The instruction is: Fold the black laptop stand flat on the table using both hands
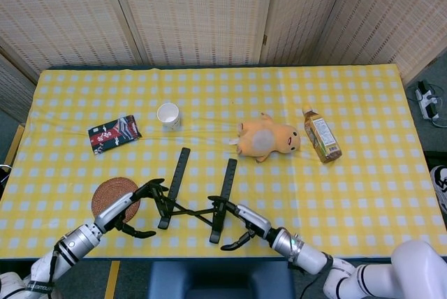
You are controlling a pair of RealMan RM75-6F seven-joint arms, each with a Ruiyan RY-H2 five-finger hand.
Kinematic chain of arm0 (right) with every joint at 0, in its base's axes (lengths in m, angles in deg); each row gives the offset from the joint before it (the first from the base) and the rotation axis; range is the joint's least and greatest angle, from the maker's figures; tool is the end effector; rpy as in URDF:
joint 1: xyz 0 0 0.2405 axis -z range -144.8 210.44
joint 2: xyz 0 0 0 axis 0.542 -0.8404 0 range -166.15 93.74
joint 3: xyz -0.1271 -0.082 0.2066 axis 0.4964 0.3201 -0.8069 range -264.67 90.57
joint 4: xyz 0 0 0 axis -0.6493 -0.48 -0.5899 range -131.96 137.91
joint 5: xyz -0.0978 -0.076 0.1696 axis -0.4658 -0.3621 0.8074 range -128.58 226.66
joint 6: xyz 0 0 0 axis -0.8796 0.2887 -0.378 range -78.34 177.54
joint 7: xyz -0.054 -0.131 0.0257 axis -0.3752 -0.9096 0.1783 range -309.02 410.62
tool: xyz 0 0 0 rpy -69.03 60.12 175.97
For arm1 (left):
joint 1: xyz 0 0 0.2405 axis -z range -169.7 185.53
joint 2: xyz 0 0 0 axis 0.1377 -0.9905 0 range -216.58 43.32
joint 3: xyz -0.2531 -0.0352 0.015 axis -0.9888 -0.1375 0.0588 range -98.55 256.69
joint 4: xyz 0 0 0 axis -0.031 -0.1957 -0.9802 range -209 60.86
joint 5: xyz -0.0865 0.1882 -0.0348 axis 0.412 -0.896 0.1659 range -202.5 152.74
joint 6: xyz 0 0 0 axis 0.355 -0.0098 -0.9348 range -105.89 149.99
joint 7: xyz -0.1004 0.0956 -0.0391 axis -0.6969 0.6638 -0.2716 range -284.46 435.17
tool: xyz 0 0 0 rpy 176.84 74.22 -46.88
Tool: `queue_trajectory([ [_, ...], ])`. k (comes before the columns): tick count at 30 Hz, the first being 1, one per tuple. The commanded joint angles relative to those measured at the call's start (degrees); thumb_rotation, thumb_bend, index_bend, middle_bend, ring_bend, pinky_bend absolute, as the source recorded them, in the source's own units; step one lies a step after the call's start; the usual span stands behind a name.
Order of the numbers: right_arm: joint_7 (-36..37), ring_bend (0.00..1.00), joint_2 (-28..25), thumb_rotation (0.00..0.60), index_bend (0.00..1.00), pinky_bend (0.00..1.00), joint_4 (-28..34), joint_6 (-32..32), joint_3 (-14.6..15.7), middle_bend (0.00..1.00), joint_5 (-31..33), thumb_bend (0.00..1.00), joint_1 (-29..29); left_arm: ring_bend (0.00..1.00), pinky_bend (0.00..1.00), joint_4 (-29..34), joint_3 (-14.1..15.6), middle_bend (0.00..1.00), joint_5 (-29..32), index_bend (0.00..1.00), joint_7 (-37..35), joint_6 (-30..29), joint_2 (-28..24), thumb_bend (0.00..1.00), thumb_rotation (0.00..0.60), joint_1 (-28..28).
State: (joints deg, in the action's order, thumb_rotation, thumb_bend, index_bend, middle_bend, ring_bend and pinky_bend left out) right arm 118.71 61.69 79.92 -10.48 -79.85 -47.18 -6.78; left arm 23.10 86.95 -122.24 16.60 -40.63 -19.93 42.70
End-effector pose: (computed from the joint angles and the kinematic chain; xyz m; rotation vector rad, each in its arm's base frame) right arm -0.1469 -0.2361 -0.0898 -1.5839 2.1959 -1.3221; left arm -0.1975 0.2449 0.0582 -1.7131 -2.0365 -1.3528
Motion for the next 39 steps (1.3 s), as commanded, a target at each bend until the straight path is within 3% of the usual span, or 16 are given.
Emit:
queue_trajectory([
  [1, -19.8, 0.05, 2.0, 0.600, 0.00, 0.00, -0.5, 0.4, -3.6, 0.00, 3.9, 0.15, 1.8, 0.15, 0.21, -0.3, 0.4, 0.19, -0.9, 0.04, -0.7, -0.6, -0.2, 0.21, 0.600, 0.0],
  [9, -30.0, 0.04, 4.2, 0.600, 0.00, 0.00, -2.6, 0.9, -6.3, 0.00, 5.8, 0.15, 1.6, 0.19, 0.21, -0.9, 1.2, 0.24, -2.5, 0.08, -1.4, -1.8, -0.2, 0.21, 0.600, -0.1],
  [15, -32.1, 0.05, 5.1, 0.600, 0.00, 0.00, -2.9, 1.3, -7.5, 0.00, 6.5, 0.15, 1.3, 0.19, 0.21, -1.1, 1.5, 0.24, -2.7, 0.08, -1.7, -1.7, -0.1, 0.21, 0.600, 0.2],
  [27, -32.4, 0.04, -2.2, 0.600, 0.00, 0.00, 4.9, 5.7, -4.9, 0.00, 6.0, 0.15, 0.2, 0.18, 0.21, -2.0, 1.4, 0.24, -1.6, 0.08, -3.1, -1.6, 0.2, 0.21, 0.600, 0.4],
  [33, -34.7, 0.05, 2.0, 0.600, 0.00, 0.00, 3.5, 6.6, -6.5, 0.00, 7.6, 0.15, -0.1, 0.18, 0.21, -1.6, 1.6, 0.24, -2.0, 0.08, -2.7, -1.6, 0.2, 0.21, 0.600, 0.5],
  [39, -42.5, 0.04, 7.3, 0.600, 0.00, 0.00, -1.3, 3.3, -9.0, 0.00, 8.9, 0.20, 0.9, 0.18, 0.21, -1.3, 2.1, 0.24, -2.7, 0.09, -2.5, -2.5, -0.3, 0.21, 0.600, 0.2],
])
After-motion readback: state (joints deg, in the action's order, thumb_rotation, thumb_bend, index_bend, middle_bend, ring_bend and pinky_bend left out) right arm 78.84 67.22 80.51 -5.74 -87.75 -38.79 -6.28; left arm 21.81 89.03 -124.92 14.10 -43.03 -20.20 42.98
